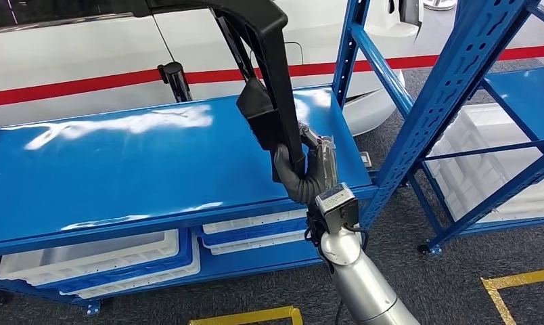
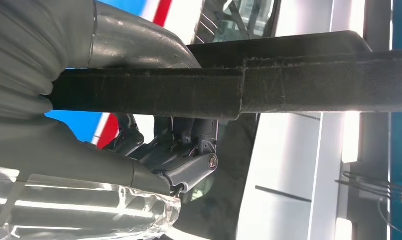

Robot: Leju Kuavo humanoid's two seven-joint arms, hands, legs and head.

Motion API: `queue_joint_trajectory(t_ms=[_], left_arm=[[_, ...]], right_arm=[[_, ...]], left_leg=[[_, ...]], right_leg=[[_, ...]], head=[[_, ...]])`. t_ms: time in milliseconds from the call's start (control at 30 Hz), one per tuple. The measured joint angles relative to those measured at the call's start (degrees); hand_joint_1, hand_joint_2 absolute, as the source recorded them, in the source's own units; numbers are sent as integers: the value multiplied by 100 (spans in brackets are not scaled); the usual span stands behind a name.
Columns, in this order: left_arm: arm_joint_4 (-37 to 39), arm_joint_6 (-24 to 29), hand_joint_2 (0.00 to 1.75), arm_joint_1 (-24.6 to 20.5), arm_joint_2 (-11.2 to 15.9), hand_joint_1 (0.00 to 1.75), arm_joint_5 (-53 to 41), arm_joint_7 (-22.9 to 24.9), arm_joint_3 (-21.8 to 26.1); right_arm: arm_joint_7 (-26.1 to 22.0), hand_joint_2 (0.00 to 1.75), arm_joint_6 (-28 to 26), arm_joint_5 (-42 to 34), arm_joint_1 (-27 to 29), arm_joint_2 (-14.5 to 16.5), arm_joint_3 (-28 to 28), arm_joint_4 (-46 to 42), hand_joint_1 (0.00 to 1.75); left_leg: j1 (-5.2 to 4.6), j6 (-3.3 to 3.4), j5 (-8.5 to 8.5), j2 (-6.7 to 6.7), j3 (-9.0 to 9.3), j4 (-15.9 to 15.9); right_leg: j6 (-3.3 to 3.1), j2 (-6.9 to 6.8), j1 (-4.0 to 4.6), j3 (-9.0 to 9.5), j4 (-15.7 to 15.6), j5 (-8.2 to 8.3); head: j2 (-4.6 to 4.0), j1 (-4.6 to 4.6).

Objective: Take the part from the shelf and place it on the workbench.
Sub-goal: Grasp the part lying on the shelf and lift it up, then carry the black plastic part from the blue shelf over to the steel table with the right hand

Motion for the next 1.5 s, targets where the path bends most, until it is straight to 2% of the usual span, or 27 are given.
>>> queue_joint_trajectory(t_ms=[33, 67, 133, 167, 200, 300, 367, 433, 467, 533, 567, 600, 667, 733, 800, 867, 933, 967, 1000, 1033, 1067, 1167, 1200, 1300, 1367, 1433, 1500], left_arm=[[0, -1, 175, 0, 0, 0, 0, 15, 4], [0, -1, 175, -2, 1, 0, 0, 28, 9], [0, 2, 175, -14, 9, 0, 1, 45, 19], [0, 4, 175, -21, 11, 0, 1, 52, 22], [0, 8, 175, -27, 16, 0, 0, 60, 25], [0, 22, 175, -24, 32, 0, -16, 95, 34], [0, 26, 175, -29, 20, 0, -43, 133, 36], [0, 26, 175, -35, -2, 0, -55, 167, 37], [0, 28, 175, -34, -6, 0, -55, 178, 37], [1, 31, 175, -27, -18, 0, -56, 187, 38], [1, 32, 175, -25, -23, 0, -57, 191, 38], [1, 32, 175, -25, -30, 0, -58, 197, 38], [1, 45, 175, -26, -40, 0, -60, 237, 38], [2, 100, 175, -22, -45, 0, -60, 318, 38], [4, 159, 175, -5, -50, 0, -61, 389, 38], [8, 166, 175, 19, -56, 0, -86, 403, 37], [11, 131, 175, 33, -61, 0, -127, 366, 34], [11, 105, 175, 35, -61, 0, -148, 338, 32], [11, 82, 175, 36, -59, 0, -172, 314, 28], [11, 57, 175, 36, -57, 0, -199, 298, 22], [11, 36, 175, 34, -56, 0, -221, 287, 16], [10, 15, 175, 11, -46, 0, -253, 283, 9], [10, 15, 175, 3, -43, 0, -256, 283, 8], [11, 16, 175, -8, -28, 0, -251, 275, 6], [10, 20, 175, -14, -25, 0, -235, 248, 7], [9, 22, 175, -19, -31, 0, -221, 220, 8], [9, 25, 175, -20, -33, 0, -210, 212, 9]], right_arm=[[0, 175, 0, -3, 4, -7, -1, 2, 171], [0, 175, 0, -7, 5, -10, -1, 4, 171], [0, 175, 0, -14, 2, -11, -2, 7, 171], [-1, 175, 1, -16, -2, -13, -2, 11, 171], [-3, 175, 5, -18, -5, -13, -2, 16, 171], [-16, 175, 34, -28, -5, -13, -2, 35, 171], [-35, 175, 39, -24, -8, -23, -3, 40, 171], [-52, 175, 37, -8, 16, -50, -4, 46, 171], [-57, 175, 36, 0, 42, -69, -4, 51, 171], [-60, 175, 35, 5, 95, -107, -4, 61, 171], [-61, 175, 35, 7, 110, -121, -3, 65, 171], [-64, 175, 35, 8, 116, -130, -3, 67, 171], [-75, 175, 28, 7, 124, -136, -3, 67, 171], [-88, 175, 2, -23, 165, -135, -4, 67, 171], [-95, 175, -38, -72, 235, -133, -5, 77, 171], [-117, 175, -109, -70, 299, -124, -5, 90, 171], [-180, 175, -238, 20, 360, -116, -7, 92, 171], [-225, 175, -324, 106, 399, -121, -9, 86, 171], [-266, 175, -408, 210, 444, -133, -13, 71, 171], [-301, 175, -488, 325, 493, -149, -15, 45, 171], [-328, 175, -557, 434, 541, -167, -18, 7, 171], [-343, 175, -663, 613, 634, -197, -33, -137, 171], [-341, 175, -678, 634, 646, -199, -42, -182, 171], [-335, 175, -693, 662, 669, -201, -58, -280, 171], [-327, 175, -691, 673, 684, -206, -70, -327, 171], [-308, 175, -677, 684, 688, -215, -86, -360, 171], [-290, 175, -653, 689, 696, -231, -95, -372, 171]], left_leg=[[-2, 22, 6, 0, 84, -14], [-9, 63, 103, -1, 298, -264], [-45, 182, 305, 12, 858, -1059], [-75, 242, 377, 20, 1041, -1354], [-105, 290, 404, 28, 1117, -1500], [-149, 412, 570, 43, 1105, -1643], [-126, 478, 757, 67, 1096, -1824], [-116, 488, 900, 79, 1002, -1895], [-116, 479, 953, 80, 931, -1893], [-116, 441, 1045, 79, 796, -1888], [-113, 417, 1091, 78, 727, -1878], [-109, 390, 1128, 76, 661, -1854], [-118, 332, 1173, 73, 527, -1755], [-132, 269, 1210, 66, 443, -1652], [-109, 208, 1248, 52, 407, -1611], [-64, 144, 1030, 35, 311, -1424], [-28, 71, 518, 24, 107, -838], [-12, 38, 286, 23, 3, -467], [3, 13, 153, 24, -51, -179], [19, -3, 128, 26, -19, -60], [34, -10, 193, 27, 121, -145], [47, 23, 476, 14, 940, -1241], [29, 50, 511, 5, 1105, -1491], [-37, 162, 573, -1, 1132, -1634], [-40, 278, 687, 32, 1110, -1744], [-53, 369, 805, 57, 1036, -1812], [-84, 401, 891, 60, 913, -1815]], right_leg=[[-3, 0, 22, -39, 0, 31], [-2, 2, 45, -72, 0, 61], [17, 2, 81, -107, -13, 124], [40, -3, 81, -114, -25, 155], [72, -10, 72, -117, -37, 186], [191, -23, 62, -127, -97, 276], [175, -11, 92, -248, 86, 105], [105, -1, 81, -499, 739, -340], [103, -1, 65, -611, 1123, -538], [191, -2, 31, -625, 1488, -669], [262, -3, 13, -475, 1368, -608], [327, -5, -7, -226, 1055, -513], [374, 1, -18, 367, 259, -435], [325, 21, 3, 605, -123, -469], [248, 27, -21, 538, -127, -434], [126, 15, -66, 495, -128, -359], [31, 0, -65, 425, -129, -271], [19, -6, -56, 378, -126, -233], [23, -9, -49, 330, -123, -198], [35, -10, -45, 287, -120, -164], [52, -8, -44, 251, -118, -134], [137, 1, -40, 199, -121, -61], [175, 0, -37, 193, -127, -37], [303, -4, -23, 175, -159, 40], [324, -3, 0, 74, -40, -62], [234, -3, 10, -188, 534, -452], [181, -2, 12, -463, 1315, -835]], head=[[0, 1], [0, 0], [1, 7], [1, 14], [1, 14], [0, 1], [0, 9], [0, 23], [0, 29], [0, 36], [0, 37], [0, 37], [1, 36], [1, 30], [1, 22], [0, 8], [0, -13], [0, -20], [0, -20], [0, -21], [0, -20], [1, -19], [1, -14], [1, -15], [1, -3], [1, 20], [1, 31]])
